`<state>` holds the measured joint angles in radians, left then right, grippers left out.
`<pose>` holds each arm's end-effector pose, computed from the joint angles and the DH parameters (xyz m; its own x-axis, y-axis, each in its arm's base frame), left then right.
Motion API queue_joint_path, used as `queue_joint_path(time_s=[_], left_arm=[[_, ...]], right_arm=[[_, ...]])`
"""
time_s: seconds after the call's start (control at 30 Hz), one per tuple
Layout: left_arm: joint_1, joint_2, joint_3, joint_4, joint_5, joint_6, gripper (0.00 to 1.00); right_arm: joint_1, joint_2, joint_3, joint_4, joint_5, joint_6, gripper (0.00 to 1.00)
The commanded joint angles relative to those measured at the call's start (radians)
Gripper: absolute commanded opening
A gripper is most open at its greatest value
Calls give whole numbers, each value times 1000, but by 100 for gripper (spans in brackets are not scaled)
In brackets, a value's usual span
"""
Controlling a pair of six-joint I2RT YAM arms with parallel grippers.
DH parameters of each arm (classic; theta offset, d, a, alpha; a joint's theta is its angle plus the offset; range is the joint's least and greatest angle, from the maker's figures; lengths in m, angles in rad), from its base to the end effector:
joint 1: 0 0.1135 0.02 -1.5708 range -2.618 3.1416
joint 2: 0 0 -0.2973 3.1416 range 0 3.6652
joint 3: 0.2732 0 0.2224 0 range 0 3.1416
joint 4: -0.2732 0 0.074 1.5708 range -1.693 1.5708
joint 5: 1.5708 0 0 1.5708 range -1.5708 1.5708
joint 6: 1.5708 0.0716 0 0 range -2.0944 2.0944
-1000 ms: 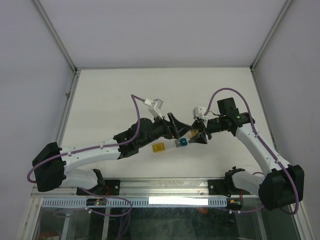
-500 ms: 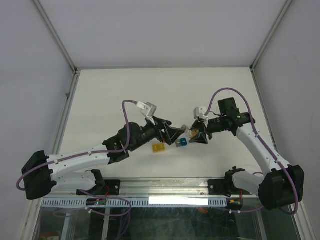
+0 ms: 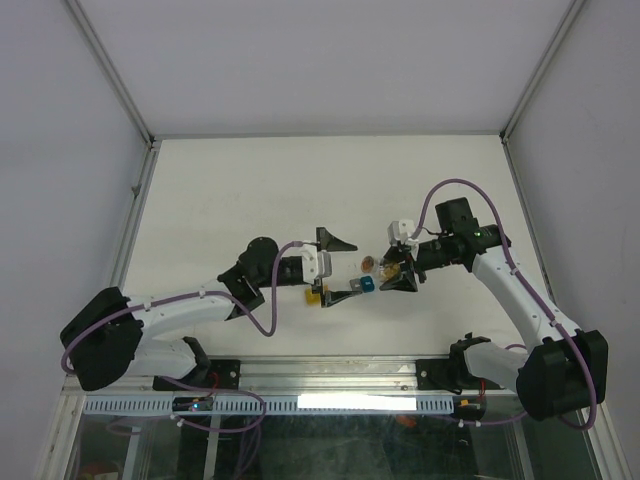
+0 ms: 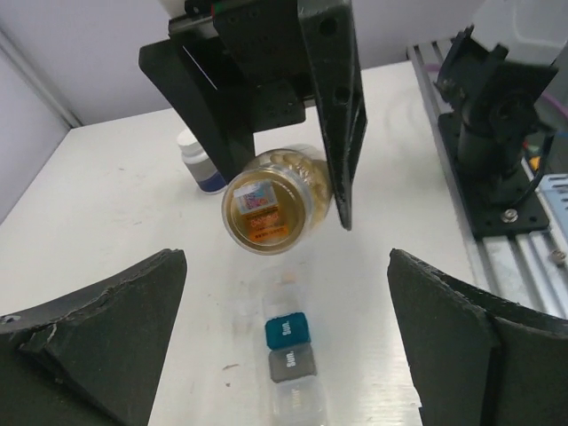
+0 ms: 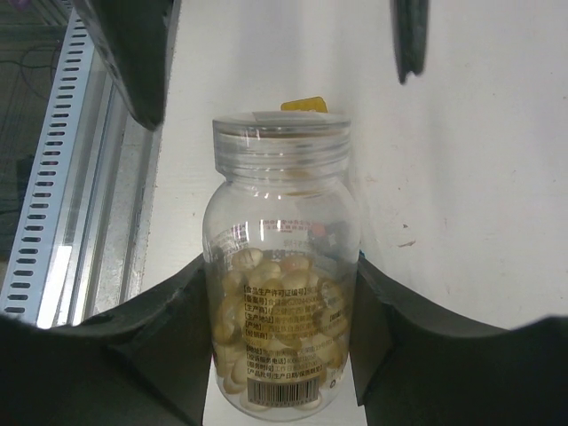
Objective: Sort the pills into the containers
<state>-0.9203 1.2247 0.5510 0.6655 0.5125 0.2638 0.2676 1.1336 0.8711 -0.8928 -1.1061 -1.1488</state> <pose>0.1297 -0.2284 0.3053 0.2535 0.0422 -0.9664 0.9575 0.1311 0.2569 0.1367 0.1039 0.2882 0.0642 -0.4063 -0.9115 -0.9960 -0.0827 -0.0332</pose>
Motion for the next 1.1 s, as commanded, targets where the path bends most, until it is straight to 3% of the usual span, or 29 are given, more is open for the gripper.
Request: queue_joint_path(time_s=[0.0,0.23,0.87,1.07], left_arm=[[40,81,113,27,159,144,99],[49,145,115,125,136,79,97],[83,243,249,21,218,2,59],[88,241,250,17,237,-21,34]], right_arm=[[-4,-5,28,-7,-46,-40,0],[9,6,28,-8,-39,-42,0],[14,12,28,-6,-31,-40,0],[13,15,28,-5,-31,-37,0]])
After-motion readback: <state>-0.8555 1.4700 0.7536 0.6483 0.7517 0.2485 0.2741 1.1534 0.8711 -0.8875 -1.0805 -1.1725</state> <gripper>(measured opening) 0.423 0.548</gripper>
